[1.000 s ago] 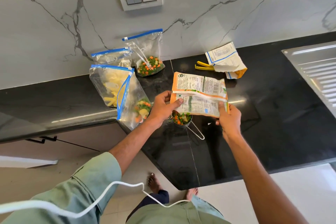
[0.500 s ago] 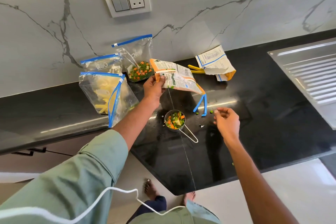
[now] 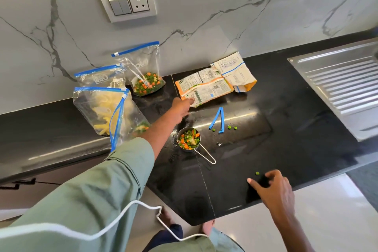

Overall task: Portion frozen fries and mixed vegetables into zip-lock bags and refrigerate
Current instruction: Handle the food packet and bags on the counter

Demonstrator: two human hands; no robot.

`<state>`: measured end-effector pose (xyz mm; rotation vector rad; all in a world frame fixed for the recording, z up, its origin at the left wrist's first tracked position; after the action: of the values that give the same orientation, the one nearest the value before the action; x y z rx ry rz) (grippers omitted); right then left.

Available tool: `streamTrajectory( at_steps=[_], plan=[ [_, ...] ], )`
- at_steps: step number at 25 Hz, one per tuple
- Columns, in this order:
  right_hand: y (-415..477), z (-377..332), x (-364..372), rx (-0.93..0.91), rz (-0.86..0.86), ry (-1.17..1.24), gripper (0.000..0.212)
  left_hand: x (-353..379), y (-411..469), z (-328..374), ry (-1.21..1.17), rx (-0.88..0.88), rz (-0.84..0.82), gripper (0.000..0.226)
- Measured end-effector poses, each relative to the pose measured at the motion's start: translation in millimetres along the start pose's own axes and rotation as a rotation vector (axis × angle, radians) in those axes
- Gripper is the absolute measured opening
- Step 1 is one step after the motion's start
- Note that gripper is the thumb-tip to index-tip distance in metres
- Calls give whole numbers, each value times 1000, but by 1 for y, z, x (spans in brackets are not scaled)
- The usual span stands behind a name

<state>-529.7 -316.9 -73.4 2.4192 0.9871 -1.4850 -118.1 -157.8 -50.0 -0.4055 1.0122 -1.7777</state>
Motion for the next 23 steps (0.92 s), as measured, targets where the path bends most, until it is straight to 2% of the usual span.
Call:
streamTrajectory(
  at_steps=[3, 5, 7, 10, 12, 14, 17, 20, 23],
  plan=[
    [3, -8, 13, -49, 46, 93, 36, 7, -15, 6, 353, 290, 227, 67],
    [11, -16, 16, -77, 22, 120, 32, 29, -41, 8, 577, 499, 274, 63],
    [15, -13, 22, -100, -61, 177, 42, 58, -63, 2, 795, 648, 229, 49],
    [12, -6, 31, -118, -101, 248, 54, 93, -70, -24, 1126, 663, 144, 40],
    [13, -16, 29, -181, -11, 203, 43, 105, -69, -39, 1263, 646, 143, 38],
    [18, -41, 27, -244, 44, 171, 30, 109, -67, -45, 1326, 667, 185, 34],
    [33, -79, 31, -307, 54, 164, 25, 103, -64, -43, 1320, 678, 254, 32],
    [48, -103, 35, -360, 51, 107, 18, 94, -60, -39, 1175, 649, 262, 29],
    [59, -113, 35, -354, 39, 42, 17, 87, -56, -38, 1077, 657, 291, 35]
  ],
)
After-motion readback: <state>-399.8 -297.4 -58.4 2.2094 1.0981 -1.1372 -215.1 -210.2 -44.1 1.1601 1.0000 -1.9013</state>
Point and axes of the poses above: each hand's wrist, its own y-axis towards the middle knuckle, its own x-axis out of the palm, z = x × y, the point moved 9 cm from there along y, towards the middle knuckle, and after that the axes turned 14 degrees about -x, right-handed, at the moved point
